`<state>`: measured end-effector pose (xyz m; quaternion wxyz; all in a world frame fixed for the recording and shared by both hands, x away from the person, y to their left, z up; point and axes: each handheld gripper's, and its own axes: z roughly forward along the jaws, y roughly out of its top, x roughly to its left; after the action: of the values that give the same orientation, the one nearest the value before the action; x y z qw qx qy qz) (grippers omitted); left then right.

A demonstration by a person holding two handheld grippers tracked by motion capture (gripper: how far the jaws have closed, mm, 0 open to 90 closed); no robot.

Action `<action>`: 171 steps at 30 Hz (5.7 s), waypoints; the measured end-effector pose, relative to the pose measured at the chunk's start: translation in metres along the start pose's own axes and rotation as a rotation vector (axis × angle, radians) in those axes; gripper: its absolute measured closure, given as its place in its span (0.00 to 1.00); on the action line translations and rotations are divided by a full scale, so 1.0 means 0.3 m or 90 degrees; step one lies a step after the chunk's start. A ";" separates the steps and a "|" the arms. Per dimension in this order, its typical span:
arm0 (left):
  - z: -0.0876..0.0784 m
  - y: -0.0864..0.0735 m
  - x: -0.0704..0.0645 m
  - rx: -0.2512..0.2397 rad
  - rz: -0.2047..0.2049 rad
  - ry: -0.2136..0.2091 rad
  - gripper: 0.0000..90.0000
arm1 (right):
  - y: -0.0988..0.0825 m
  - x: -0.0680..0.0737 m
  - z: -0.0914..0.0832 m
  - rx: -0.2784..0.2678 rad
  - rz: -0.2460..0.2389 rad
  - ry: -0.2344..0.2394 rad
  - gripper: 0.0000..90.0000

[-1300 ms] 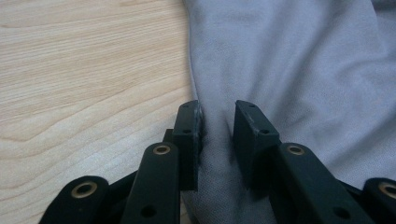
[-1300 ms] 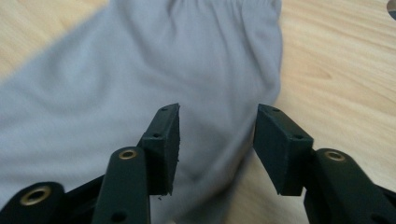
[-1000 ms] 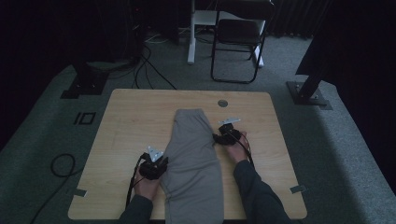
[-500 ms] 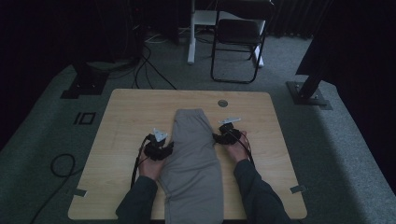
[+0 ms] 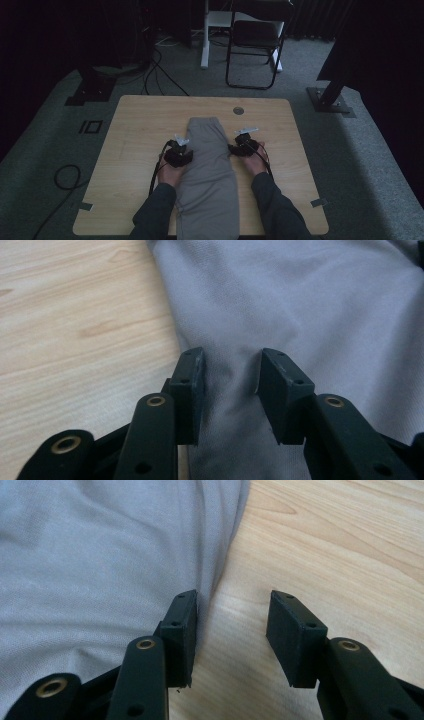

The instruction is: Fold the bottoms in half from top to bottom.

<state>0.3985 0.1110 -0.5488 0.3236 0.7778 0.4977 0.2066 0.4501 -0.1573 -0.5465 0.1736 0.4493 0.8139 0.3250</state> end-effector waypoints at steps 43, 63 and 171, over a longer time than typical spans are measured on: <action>0.083 0.115 0.002 0.044 -0.045 -0.004 0.95 | 0.125 0.106 0.094 0.033 0.031 0.019 0.95; -0.255 0.263 0.013 -0.114 -0.017 -0.050 0.96 | 0.269 0.104 -0.245 -0.139 0.004 0.087 0.96; 0.001 0.023 0.010 0.011 0.012 -0.001 0.96 | 0.054 0.140 0.033 0.023 -0.005 0.105 0.95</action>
<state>0.4046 0.1116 -0.5441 0.3154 0.7851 0.4920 0.2049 0.4431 -0.1120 -0.5422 0.0995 0.4206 0.8329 0.3456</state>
